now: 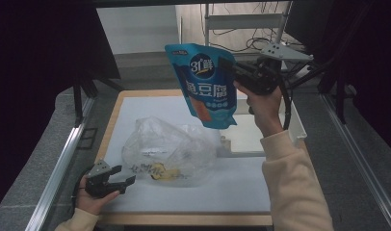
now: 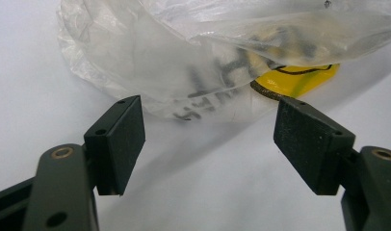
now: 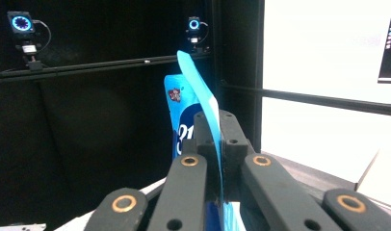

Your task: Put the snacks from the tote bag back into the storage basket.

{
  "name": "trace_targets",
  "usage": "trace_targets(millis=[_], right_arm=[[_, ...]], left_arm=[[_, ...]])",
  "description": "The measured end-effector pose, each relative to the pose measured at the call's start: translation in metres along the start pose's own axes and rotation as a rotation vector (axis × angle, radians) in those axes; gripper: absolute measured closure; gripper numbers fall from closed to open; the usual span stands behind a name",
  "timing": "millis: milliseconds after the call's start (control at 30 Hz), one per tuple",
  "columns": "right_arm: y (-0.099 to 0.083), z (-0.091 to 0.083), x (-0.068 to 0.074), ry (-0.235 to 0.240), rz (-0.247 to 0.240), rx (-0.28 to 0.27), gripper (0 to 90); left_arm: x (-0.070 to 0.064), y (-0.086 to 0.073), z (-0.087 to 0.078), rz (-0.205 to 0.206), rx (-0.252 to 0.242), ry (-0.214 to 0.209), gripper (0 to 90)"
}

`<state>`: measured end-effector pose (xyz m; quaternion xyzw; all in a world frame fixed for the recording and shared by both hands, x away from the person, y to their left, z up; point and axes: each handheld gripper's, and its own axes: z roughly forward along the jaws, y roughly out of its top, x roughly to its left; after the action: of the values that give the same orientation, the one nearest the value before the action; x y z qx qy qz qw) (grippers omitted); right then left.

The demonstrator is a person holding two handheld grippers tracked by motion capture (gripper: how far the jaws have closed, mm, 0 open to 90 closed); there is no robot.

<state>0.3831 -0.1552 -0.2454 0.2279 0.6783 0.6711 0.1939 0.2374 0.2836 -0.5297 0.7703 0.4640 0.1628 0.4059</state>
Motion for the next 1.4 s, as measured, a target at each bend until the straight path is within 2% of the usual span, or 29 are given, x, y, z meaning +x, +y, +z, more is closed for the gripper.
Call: trace_targets(millis=[267, 833, 1400], right_arm=[[-0.001, -0.012, -0.013, -0.035, -0.008, 0.009, 89.0], [-0.021, -0.034, -0.046, -0.106, 0.023, 0.011, 89.0], [-0.030, -0.048, -0.068, -0.164, 0.043, 0.021, 89.0]], left_arm=[[0.000, 0.000, 0.000, 0.004, 0.003, 0.003, 27.0], [0.001, 0.000, 0.000, -0.001, 0.000, 0.010, 27.0], [0.000, 0.000, 0.000, 0.004, 0.003, 0.010, 27.0]])
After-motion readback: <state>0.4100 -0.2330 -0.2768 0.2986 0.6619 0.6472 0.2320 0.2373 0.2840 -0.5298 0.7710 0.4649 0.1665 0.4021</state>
